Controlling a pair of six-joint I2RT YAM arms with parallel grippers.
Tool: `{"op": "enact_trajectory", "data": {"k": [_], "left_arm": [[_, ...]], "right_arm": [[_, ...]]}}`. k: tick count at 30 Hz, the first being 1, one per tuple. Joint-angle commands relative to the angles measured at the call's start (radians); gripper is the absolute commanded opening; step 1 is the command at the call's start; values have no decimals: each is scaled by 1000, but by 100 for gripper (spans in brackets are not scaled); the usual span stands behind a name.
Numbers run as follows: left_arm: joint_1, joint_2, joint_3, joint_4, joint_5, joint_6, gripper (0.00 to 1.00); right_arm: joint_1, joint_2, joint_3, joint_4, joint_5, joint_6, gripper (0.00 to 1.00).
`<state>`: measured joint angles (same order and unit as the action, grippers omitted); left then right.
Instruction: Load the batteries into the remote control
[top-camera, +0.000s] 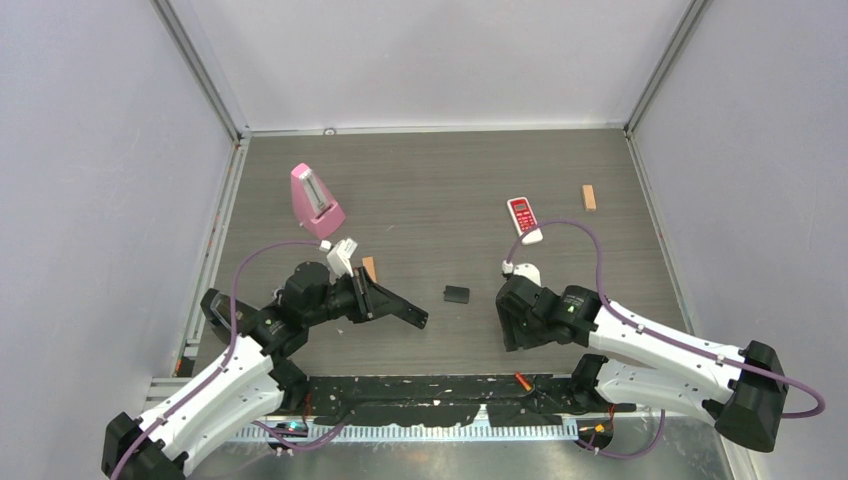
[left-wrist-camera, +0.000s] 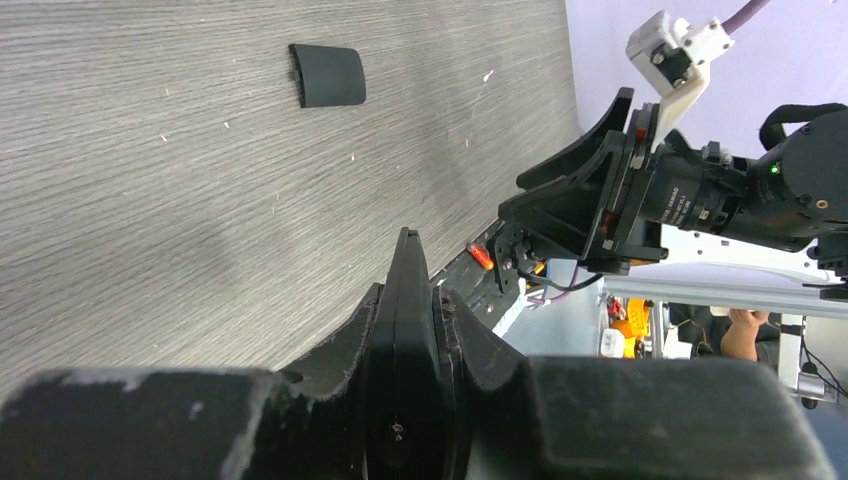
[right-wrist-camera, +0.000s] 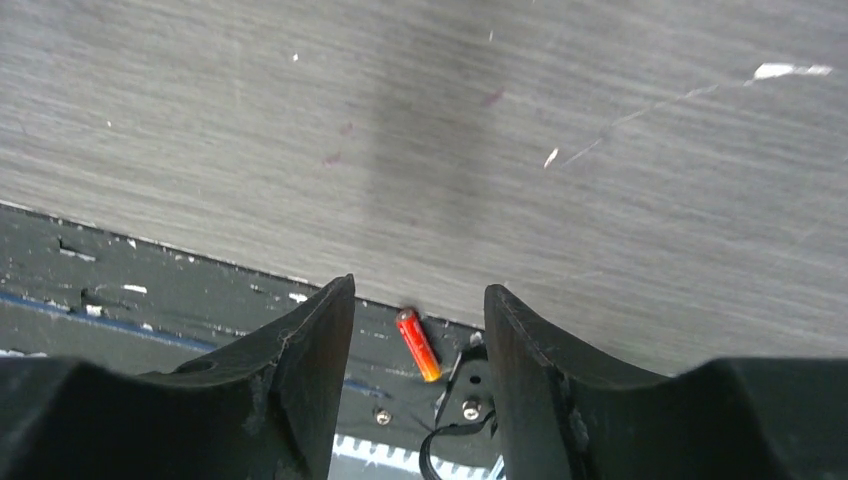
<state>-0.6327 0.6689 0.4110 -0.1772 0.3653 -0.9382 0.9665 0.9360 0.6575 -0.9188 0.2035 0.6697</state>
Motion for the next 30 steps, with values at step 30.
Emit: {"op": "enact_trajectory", "data": {"k": [30], "left_arm": [[4,28,-12,84,-4,-1,0]], "right_arm": [[86,130,-171,27,-297,52,33]]}}
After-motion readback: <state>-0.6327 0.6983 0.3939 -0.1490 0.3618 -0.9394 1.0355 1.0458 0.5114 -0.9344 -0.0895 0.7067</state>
